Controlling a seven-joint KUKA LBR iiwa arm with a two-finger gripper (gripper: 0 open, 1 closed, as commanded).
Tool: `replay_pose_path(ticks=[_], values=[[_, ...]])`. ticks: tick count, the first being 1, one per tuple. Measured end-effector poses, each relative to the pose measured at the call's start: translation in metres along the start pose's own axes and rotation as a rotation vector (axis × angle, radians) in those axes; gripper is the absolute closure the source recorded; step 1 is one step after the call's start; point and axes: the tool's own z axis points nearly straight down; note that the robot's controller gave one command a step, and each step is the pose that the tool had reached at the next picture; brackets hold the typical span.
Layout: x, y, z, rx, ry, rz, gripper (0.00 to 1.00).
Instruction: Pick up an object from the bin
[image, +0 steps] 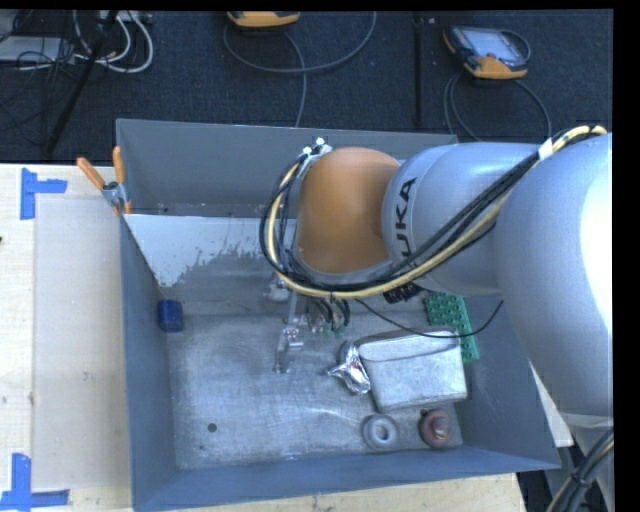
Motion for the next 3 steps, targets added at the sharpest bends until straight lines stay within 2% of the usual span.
replay_pose_path(ticks=[1, 2, 3], values=[[0.024, -0.075, -0.007, -0.001, -0.001, 0.038, 0.00], [0.007, -0.131, 0.019, -0.007, -0.004, -0.202, 0.00], [0.014, -0.142, 0.042, -0.013, -0.011, -0.086, 0.00]])
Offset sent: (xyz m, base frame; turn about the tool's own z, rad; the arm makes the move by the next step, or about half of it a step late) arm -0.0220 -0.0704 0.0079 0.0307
